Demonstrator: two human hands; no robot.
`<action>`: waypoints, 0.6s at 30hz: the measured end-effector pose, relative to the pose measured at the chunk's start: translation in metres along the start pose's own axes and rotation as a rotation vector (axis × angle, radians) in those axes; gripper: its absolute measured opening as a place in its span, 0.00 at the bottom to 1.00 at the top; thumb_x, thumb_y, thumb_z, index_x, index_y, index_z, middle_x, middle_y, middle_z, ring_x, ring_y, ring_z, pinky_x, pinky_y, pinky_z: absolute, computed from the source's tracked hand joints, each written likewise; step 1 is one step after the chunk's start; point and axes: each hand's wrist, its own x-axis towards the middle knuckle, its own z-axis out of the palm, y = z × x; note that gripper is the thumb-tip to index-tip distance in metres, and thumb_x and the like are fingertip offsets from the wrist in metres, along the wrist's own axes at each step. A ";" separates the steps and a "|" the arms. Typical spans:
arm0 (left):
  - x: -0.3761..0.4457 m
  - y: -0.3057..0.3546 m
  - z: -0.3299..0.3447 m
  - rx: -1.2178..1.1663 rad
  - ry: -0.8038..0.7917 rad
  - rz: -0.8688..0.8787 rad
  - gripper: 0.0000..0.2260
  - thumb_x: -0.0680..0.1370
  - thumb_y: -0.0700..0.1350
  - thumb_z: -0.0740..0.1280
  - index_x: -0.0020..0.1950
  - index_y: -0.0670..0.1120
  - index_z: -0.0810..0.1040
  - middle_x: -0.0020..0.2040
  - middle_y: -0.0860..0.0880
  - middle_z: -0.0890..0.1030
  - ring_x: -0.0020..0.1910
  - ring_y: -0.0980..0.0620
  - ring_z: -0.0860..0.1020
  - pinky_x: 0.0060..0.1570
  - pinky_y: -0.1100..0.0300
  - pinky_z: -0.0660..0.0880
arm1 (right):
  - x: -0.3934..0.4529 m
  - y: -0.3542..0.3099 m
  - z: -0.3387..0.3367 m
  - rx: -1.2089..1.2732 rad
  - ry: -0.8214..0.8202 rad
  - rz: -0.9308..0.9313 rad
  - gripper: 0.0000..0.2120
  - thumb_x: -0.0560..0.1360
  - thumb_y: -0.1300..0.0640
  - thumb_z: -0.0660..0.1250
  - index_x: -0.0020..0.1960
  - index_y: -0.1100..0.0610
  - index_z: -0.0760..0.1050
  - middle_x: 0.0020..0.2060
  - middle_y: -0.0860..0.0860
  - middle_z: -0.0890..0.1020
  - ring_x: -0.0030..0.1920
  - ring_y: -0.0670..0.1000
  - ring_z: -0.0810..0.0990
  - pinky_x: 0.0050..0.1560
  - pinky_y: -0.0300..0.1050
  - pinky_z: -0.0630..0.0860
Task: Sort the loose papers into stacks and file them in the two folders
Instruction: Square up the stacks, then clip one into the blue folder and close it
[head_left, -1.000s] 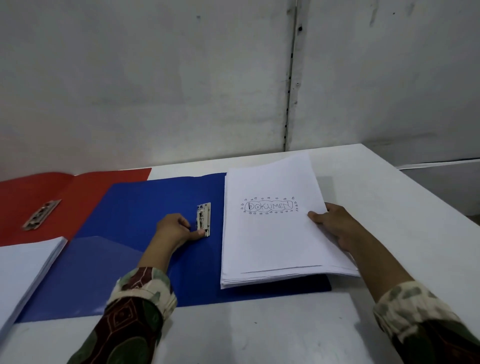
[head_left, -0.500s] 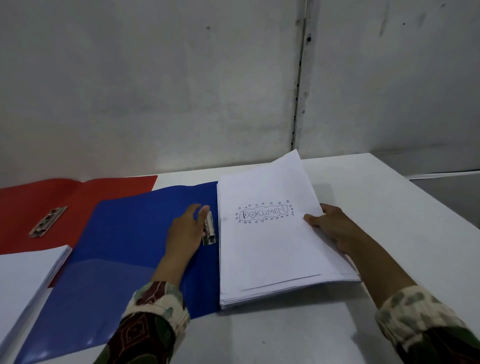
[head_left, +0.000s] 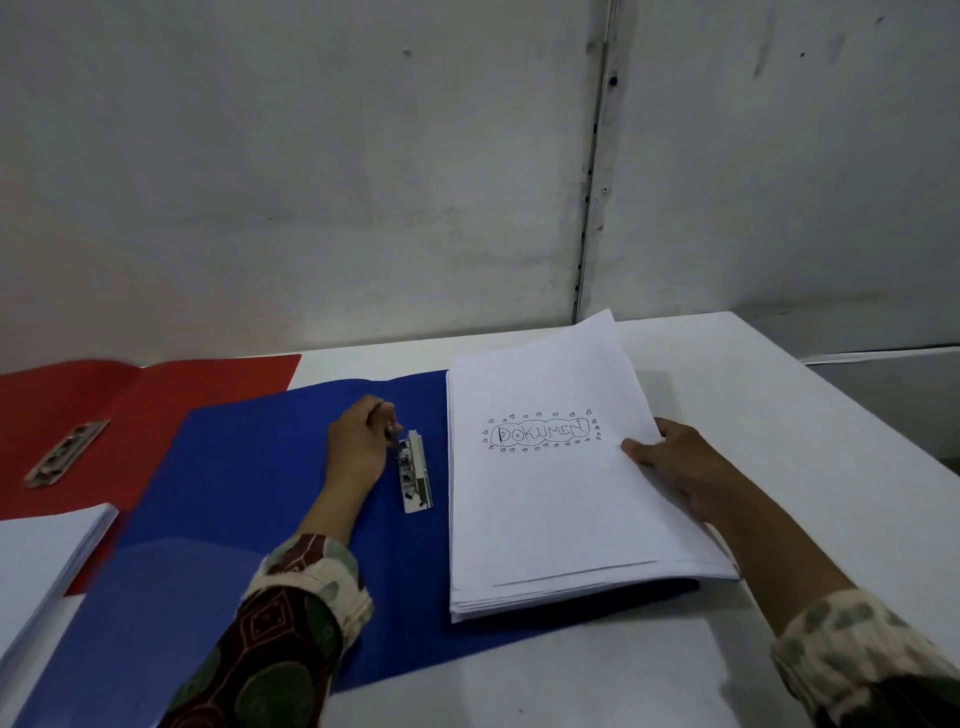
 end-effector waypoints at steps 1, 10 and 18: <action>-0.004 0.002 0.001 -0.030 -0.019 -0.006 0.15 0.80 0.39 0.57 0.33 0.46 0.70 0.33 0.49 0.75 0.36 0.51 0.75 0.40 0.59 0.75 | -0.001 0.000 -0.003 0.010 -0.001 0.005 0.07 0.76 0.63 0.65 0.53 0.58 0.73 0.38 0.51 0.80 0.37 0.51 0.78 0.37 0.41 0.74; -0.018 0.011 0.013 -0.133 -0.232 -0.173 0.14 0.80 0.39 0.56 0.35 0.43 0.71 0.34 0.45 0.76 0.33 0.53 0.76 0.32 0.67 0.76 | -0.010 0.010 -0.010 0.046 -0.035 0.033 0.10 0.76 0.63 0.65 0.57 0.59 0.74 0.41 0.52 0.80 0.38 0.51 0.79 0.37 0.42 0.74; -0.017 0.016 0.016 -0.109 -0.235 -0.214 0.14 0.81 0.38 0.56 0.35 0.43 0.71 0.34 0.46 0.76 0.33 0.53 0.75 0.29 0.68 0.75 | -0.007 0.013 -0.004 -0.129 -0.038 0.011 0.14 0.76 0.63 0.64 0.62 0.61 0.72 0.50 0.57 0.79 0.43 0.53 0.78 0.47 0.44 0.73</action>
